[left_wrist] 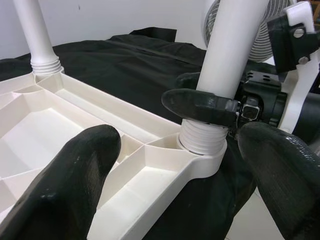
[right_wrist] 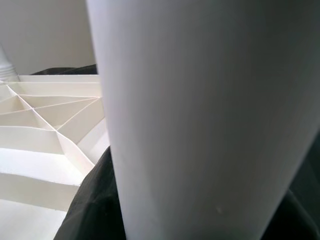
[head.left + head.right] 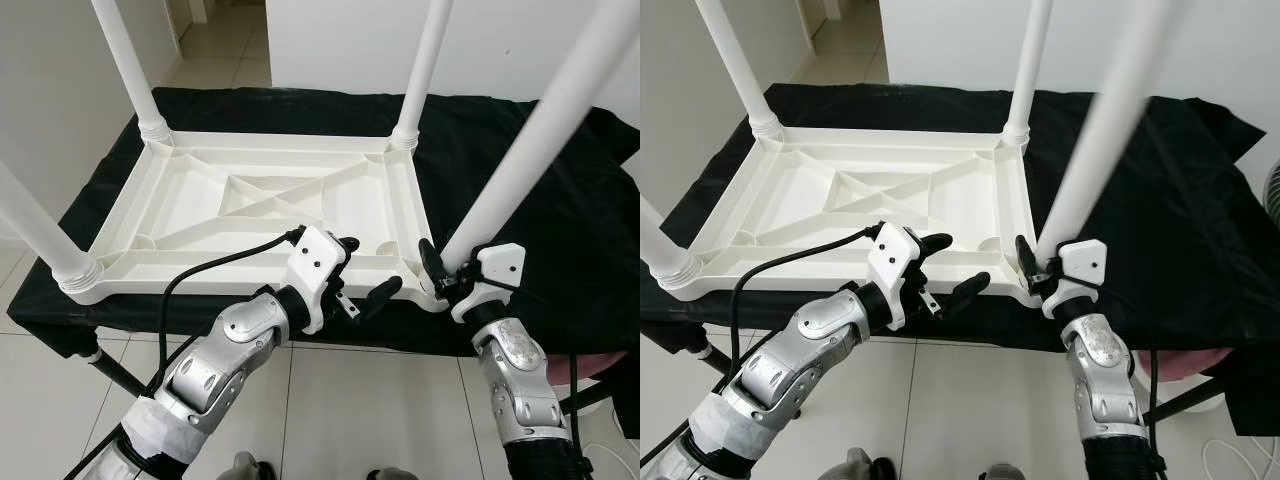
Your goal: Building children table
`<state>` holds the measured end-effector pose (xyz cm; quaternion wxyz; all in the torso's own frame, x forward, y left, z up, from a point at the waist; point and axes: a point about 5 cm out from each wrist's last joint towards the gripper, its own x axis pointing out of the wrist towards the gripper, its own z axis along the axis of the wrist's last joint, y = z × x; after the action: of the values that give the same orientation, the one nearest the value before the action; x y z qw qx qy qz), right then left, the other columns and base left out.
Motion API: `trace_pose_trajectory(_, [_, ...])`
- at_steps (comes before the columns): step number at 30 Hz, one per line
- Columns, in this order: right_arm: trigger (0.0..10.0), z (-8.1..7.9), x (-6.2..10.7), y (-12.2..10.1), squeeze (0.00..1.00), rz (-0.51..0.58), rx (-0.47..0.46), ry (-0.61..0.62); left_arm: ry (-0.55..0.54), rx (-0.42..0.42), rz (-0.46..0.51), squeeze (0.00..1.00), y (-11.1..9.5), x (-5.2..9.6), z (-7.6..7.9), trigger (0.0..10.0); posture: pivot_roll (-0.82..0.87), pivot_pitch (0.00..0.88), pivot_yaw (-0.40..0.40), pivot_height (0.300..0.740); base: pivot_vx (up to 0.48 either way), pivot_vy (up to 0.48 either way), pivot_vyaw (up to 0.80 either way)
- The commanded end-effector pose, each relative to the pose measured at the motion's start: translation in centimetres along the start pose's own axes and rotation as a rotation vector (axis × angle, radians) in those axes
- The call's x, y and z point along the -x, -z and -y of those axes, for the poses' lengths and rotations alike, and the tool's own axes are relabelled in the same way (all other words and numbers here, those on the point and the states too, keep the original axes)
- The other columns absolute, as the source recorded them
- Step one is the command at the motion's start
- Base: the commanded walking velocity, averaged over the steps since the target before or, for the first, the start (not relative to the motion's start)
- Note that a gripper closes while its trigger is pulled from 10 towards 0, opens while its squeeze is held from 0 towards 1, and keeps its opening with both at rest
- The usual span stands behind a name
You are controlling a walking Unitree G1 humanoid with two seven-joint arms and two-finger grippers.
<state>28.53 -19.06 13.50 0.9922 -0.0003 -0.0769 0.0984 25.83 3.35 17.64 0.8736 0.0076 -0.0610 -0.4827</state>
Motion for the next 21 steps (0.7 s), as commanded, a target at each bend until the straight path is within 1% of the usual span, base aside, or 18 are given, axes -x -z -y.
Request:
trace_pose_trajectory(1, [10.0, 0.03, 1.08, 3.08, 0.0, -0.161, -0.055, 0.023, 0.079, -0.019, 0.0, 0.0, -0.19, 0.05, 0.38, 10.0, -0.1, 0.085, 0.057, 0.74, 0.0, 0.0, 0.0])
trace_pose_trajectory(2, [10.0, 0.05, 1.11, 3.17, 0.0, -0.165, -0.078, 0.032, 0.078, -0.02, 0.001, 0.0, -0.22, 0.05, 0.4, 10.0, -0.1, 0.085, 0.056, 0.74, 0.0, 0.0, 0.0])
trace_pose_trajectory(9, [10.0, 0.21, 1.33, 3.55, 0.0, -0.183, -0.102, 0.06, 0.075, -0.019, 0.002, 0.0, -0.25, 0.07, 0.41, 10.0, -0.1, 0.085, 0.056, 0.74, 0.0, 0.0, 0.0])
trace_pose_trajectory(10, [10.0, 0.21, 1.42, 3.61, 0.0, -0.18, -0.084, 0.052, 0.074, -0.019, 0.003, 0.0, -0.25, 0.08, 0.39, 10.0, -0.1, 0.085, 0.056, 0.74, 0.0, 0.0, 0.0])
trace_pose_trajectory(12, [10.0, 0.17, 1.49, 3.72, 0.0, -0.185, -0.083, 0.046, 0.074, -0.02, 0.003, 0.0, -0.25, 0.09, 0.38, 10.0, -0.1, 0.085, 0.056, 0.74, 0.0, 0.0, 0.0])
trace_pose_trajectory(18, [10.0, 0.16, 0.91, 3.55, 0.0, -0.264, 0.008, -0.017, 0.075, -0.024, 0.004, 0.0, -0.31, 0.14, 0.4, 10.0, -0.1, 0.088, 0.056, 0.74, 0.0, 0.0, 0.0])
trace_pose_trajectory(21, [10.0, 0.05, 0.91, 3.69, 0.0, -0.281, 0.024, -0.034, 0.076, -0.025, 0.004, 0.0, -0.32, 0.13, 0.4, 10.0, -0.1, 0.088, 0.056, 0.74, 0.0, 0.0, 0.0])
